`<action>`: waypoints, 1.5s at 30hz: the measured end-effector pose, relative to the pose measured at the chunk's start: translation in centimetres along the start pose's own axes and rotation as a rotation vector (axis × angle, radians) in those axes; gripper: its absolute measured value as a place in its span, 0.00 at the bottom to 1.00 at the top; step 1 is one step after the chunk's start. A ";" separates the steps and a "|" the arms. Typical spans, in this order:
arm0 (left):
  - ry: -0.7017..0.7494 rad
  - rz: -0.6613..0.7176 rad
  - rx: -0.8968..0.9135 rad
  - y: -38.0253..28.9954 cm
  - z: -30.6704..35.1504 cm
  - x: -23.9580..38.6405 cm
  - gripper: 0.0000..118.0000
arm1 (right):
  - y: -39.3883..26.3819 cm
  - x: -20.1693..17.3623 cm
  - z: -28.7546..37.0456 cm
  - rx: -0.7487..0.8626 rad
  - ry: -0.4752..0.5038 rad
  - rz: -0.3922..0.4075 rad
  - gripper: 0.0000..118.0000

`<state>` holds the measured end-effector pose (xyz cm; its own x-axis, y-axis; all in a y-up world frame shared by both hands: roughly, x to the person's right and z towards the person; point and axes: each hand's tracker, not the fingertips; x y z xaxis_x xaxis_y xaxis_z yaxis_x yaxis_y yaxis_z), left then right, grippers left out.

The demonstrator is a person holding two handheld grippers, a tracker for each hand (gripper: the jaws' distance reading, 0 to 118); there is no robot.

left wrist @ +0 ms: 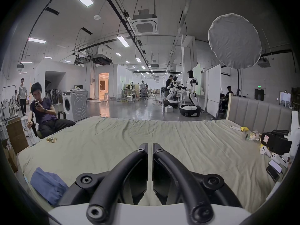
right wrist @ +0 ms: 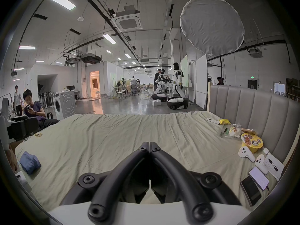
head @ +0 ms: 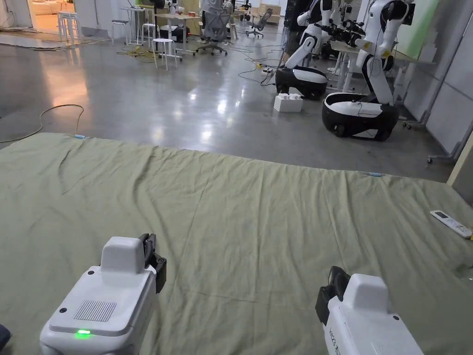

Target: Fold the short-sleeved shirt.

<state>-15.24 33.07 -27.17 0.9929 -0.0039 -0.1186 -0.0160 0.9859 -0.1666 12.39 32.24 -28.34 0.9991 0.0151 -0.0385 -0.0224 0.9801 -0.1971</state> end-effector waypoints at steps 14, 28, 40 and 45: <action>0.004 -0.035 -0.009 -1.1 0.2 -0.3 0.03 | -0.1 0.3 0.2 0.012 -0.024 0.024 0.01; 0.009 -0.024 -0.032 -1.5 -0.1 -0.7 0.03 | -0.2 0.2 0.0 -0.001 -0.021 0.025 0.01; 0.032 -0.052 -0.018 -1.7 -0.4 -0.4 0.54 | -0.8 0.6 -0.2 -0.003 -0.069 0.022 0.65; 0.041 -0.062 0.011 -1.6 -0.2 -0.4 0.67 | -0.8 0.9 -0.1 0.010 -0.075 0.013 0.81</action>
<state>-15.61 31.51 -27.04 0.9863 -0.0718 -0.1488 0.0469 0.9853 -0.1643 13.35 31.41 -28.33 0.9986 0.0424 0.0327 -0.0356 0.9816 -0.1874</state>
